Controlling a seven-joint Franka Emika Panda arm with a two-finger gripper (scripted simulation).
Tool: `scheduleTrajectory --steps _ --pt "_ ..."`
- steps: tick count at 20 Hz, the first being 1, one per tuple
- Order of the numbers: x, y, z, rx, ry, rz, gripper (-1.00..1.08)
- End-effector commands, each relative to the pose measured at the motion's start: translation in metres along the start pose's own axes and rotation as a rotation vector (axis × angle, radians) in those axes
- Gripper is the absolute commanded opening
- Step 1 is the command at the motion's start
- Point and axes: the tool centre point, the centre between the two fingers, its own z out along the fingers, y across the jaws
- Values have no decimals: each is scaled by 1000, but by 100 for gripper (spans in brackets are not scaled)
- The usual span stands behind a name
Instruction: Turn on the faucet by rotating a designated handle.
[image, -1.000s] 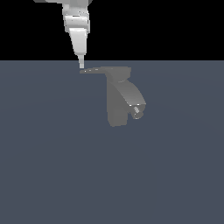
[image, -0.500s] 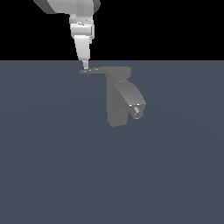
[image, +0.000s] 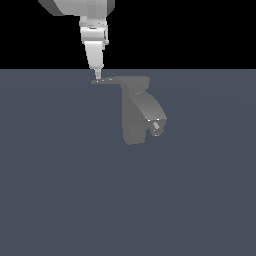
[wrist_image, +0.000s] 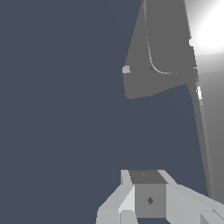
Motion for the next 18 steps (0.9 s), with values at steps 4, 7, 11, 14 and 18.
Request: scheduleTrajectory --steps 4,7,11,14,18 --pt "0 13 0 0 0 1 -100" --pt "-1 20 0 0 0 1 -100" --pt "-1 30 0 0 0 1 -100" --pt "-2 38 0 0 0 1 -100" --pt "-2 48 0 0 0 2 -100"
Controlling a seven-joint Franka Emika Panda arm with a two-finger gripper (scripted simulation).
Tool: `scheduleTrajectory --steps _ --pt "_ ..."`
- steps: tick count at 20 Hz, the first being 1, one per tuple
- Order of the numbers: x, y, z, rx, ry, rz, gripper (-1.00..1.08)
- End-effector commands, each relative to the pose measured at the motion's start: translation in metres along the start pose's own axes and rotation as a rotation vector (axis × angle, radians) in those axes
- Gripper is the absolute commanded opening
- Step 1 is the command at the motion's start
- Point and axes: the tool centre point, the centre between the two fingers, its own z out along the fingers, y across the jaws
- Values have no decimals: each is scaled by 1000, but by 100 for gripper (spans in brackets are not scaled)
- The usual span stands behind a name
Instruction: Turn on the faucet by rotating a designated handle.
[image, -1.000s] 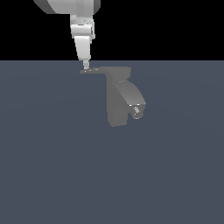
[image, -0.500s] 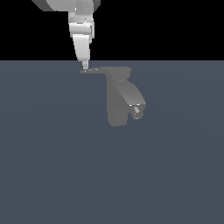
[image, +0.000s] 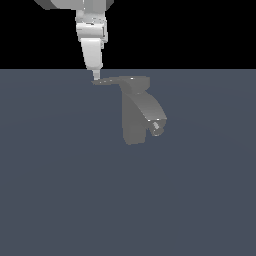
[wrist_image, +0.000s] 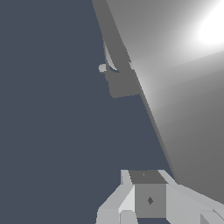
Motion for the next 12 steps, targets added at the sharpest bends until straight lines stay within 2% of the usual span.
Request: scheduleTrajectory --steps 1,12 --pt "1 8 0 -4 1 1 -100" --pt "-1 39 0 -4 1 3 -100"
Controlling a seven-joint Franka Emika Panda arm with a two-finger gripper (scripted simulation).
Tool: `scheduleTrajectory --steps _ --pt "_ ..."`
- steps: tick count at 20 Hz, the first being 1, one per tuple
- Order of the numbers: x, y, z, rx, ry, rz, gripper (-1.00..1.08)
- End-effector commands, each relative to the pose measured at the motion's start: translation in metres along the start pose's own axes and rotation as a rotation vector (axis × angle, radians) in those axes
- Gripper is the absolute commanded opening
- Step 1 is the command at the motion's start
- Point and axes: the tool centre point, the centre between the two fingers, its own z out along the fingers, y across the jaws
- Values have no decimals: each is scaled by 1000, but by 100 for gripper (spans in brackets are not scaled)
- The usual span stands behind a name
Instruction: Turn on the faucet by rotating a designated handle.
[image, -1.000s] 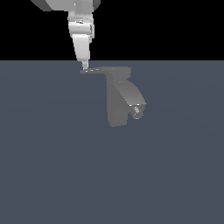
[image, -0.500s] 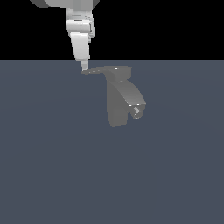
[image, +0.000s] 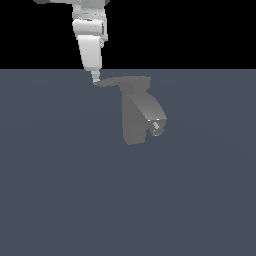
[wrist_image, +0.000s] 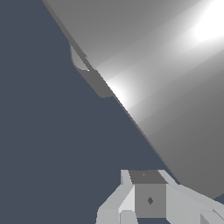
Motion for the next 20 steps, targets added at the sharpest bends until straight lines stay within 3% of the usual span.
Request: scheduleTrajectory --steps 1,8,20 --pt "0 9 0 -3 1 0 -100" --pt "-1 19 0 -1 -1 0 -100" --pt "26 51 0 -1 0 0 -100"
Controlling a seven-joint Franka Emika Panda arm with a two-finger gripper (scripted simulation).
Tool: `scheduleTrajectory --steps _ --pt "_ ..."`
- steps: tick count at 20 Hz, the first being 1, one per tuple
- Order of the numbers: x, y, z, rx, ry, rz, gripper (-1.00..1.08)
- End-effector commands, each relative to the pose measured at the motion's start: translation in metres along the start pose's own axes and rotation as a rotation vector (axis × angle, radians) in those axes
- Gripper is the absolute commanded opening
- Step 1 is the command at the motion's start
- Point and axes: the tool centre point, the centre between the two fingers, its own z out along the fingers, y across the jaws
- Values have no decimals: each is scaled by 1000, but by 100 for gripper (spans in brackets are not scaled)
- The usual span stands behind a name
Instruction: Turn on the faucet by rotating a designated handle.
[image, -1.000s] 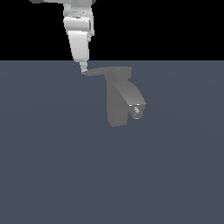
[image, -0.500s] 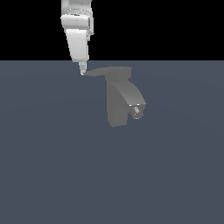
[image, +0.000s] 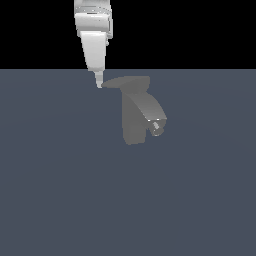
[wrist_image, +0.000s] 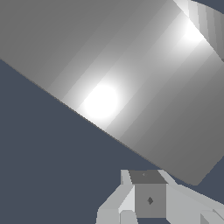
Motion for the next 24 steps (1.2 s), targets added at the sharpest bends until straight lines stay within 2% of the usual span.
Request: scheduleTrajectory --steps 1,19,21,24 --pt "14 8 0 -2 3 14 -100" --pt "57 59 -1 -4 3 14 -100" --pt "50 55 0 -2 2 4 -100" --pt "69 57 0 -3 2 6 -100"
